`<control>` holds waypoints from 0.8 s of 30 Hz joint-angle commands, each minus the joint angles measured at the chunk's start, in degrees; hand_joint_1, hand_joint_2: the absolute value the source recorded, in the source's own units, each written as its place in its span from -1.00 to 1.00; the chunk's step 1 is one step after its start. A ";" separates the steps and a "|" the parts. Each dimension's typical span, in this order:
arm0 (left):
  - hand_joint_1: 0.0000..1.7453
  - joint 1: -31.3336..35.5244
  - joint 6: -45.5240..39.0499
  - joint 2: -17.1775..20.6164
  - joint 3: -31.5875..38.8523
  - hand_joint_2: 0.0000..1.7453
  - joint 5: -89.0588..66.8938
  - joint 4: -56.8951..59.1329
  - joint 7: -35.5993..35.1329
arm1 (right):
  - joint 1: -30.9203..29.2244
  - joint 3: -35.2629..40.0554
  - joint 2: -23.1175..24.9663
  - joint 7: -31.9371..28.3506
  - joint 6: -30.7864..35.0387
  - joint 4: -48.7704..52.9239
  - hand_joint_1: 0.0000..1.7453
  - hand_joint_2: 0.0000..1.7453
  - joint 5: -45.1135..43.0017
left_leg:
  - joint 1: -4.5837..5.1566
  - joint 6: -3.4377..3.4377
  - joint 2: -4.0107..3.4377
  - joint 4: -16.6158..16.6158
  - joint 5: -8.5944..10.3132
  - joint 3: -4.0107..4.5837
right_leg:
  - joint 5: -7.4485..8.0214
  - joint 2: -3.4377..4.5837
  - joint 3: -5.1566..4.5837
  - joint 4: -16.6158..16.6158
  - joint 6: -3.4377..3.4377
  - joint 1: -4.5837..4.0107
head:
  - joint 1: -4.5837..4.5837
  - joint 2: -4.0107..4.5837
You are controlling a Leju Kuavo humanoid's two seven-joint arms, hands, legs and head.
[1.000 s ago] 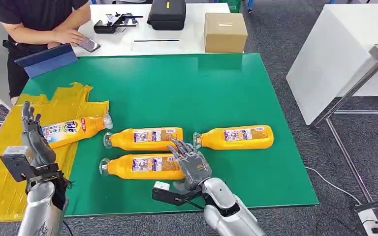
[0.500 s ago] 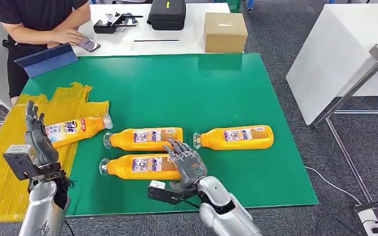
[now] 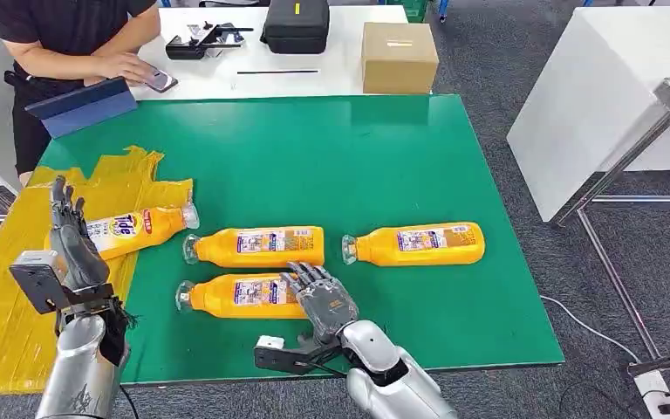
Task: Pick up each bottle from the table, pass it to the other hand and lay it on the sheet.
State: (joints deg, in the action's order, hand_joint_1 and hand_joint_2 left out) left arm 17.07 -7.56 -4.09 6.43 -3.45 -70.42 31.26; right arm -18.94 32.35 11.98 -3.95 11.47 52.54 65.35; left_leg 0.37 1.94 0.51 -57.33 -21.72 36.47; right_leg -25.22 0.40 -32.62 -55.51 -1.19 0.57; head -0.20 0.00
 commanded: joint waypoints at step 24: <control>-1.00 2.92 0.07 1.62 -1.76 -1.00 2.26 4.91 0.57 | -0.82 3.78 -2.14 1.70 -0.90 -5.14 1.00 1.00 0.26 | -0.05 -0.17 0.10 0.08 -0.08 -0.45 | -0.11 -0.20 0.48 0.13 0.07 -0.04 | 0.00 0.00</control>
State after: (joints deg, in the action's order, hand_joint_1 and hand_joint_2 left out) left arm 18.53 -7.56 -3.30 6.05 -1.53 -68.17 31.78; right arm -21.80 34.21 12.11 -2.71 11.19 48.81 65.44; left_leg 0.36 1.94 0.47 -57.33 -21.72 36.32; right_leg -25.23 0.41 -32.52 -55.50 -1.18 0.57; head -0.20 0.00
